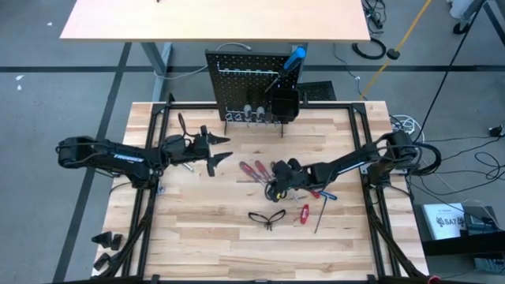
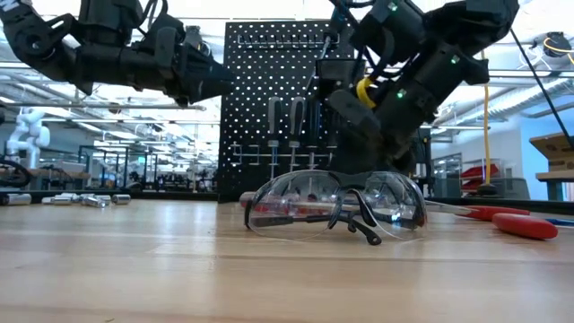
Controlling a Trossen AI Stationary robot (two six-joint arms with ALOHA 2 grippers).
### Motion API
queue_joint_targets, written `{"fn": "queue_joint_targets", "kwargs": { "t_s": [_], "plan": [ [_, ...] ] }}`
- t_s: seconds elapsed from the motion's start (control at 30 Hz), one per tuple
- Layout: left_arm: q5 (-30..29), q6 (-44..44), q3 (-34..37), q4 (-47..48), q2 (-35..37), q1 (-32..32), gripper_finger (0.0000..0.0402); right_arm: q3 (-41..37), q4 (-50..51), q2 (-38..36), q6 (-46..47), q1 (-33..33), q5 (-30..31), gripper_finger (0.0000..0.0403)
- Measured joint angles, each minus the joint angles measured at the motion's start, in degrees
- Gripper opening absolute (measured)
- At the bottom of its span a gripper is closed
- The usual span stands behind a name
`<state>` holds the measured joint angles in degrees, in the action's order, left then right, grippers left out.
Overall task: Hang tools onto peg board
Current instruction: Hang the red screwdriver onto the peg board
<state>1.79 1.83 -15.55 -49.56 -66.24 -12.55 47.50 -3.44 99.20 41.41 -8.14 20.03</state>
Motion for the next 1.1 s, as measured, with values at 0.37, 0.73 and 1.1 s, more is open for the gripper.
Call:
{"fn": "queue_joint_targets", "kwargs": {
  "t_s": [0.37, 0.73, 1.1],
  "plan": [
    [0.14, 0.04, 0.0, 0.28, -0.02, 2.32, 0.026, 10.69, 14.77, 9.5, 0.8, -3.31, 3.2, 0.0171],
    [0.12, -0.01, -0.02, 1.31, -0.02, 4.91, 0.026, 14.82, 17.4, 6.42, -3.79, -6.69, 2.3, 0.0171],
    [0.05, -0.07, -0.02, 1.47, -0.02, 7.39, 0.026, 14.87, 20.44, 4.89, 11.55, -7.3, 7.24, 0.0171]
  ]
}}
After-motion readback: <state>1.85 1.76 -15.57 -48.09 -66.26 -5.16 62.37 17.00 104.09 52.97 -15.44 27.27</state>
